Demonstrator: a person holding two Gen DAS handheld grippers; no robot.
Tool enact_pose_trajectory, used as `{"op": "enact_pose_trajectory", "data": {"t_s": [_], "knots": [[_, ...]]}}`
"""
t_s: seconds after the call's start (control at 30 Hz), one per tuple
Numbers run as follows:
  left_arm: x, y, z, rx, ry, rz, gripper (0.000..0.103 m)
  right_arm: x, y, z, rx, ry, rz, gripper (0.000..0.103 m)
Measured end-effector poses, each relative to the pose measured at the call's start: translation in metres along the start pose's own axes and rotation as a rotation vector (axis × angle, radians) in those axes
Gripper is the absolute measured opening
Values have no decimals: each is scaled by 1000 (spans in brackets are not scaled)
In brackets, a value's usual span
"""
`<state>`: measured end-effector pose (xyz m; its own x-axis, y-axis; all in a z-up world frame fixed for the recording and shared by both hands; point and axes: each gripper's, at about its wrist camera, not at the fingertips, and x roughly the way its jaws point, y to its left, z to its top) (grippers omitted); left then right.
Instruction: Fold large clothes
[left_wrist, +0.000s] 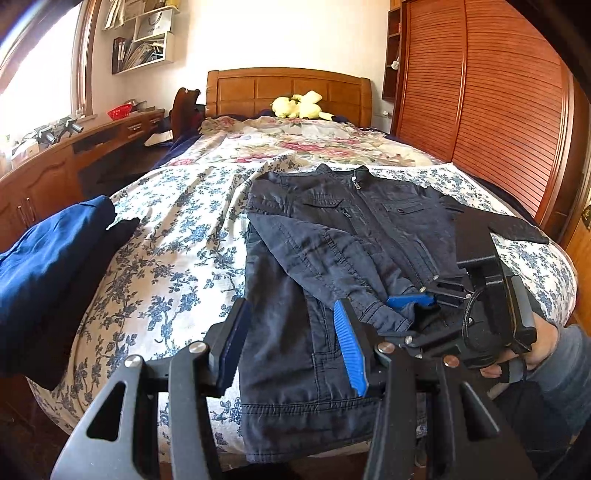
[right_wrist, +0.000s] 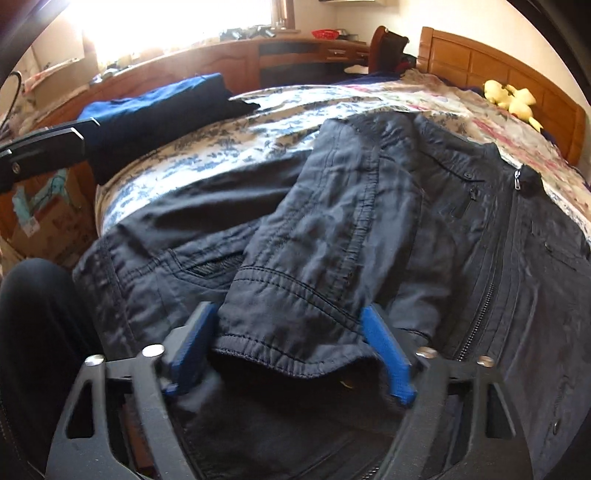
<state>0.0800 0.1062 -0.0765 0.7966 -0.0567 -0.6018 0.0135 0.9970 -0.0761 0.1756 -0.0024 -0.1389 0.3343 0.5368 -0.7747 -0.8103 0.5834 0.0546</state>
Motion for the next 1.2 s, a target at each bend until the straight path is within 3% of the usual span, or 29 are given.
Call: {"op": "enact_pose_trajectory", "data": {"t_s": [0.17,0.27,0.47,0.7,1.03,1.2], "knots": [[3,-7,4,8,-4,-1,46,-13,-11,-2,9,-28,35,10],[5,-13,8,14,-14,-7,46,-34,-25,2,52,-94,34,6],[13,-32,18,33,-34,-27,46,-103,-75,5,189,-287,-14,5],[30,-59,31,50,-33,-53,46,-165,-124,-16,307,-411,-87,5],[41,-109,42,101,-39,-79,46,-156,-177,-63,459,-291,-216,6],[41,-131,48,110,-53,-86,46,-160,-196,-85,478,-262,-337,31]]}}
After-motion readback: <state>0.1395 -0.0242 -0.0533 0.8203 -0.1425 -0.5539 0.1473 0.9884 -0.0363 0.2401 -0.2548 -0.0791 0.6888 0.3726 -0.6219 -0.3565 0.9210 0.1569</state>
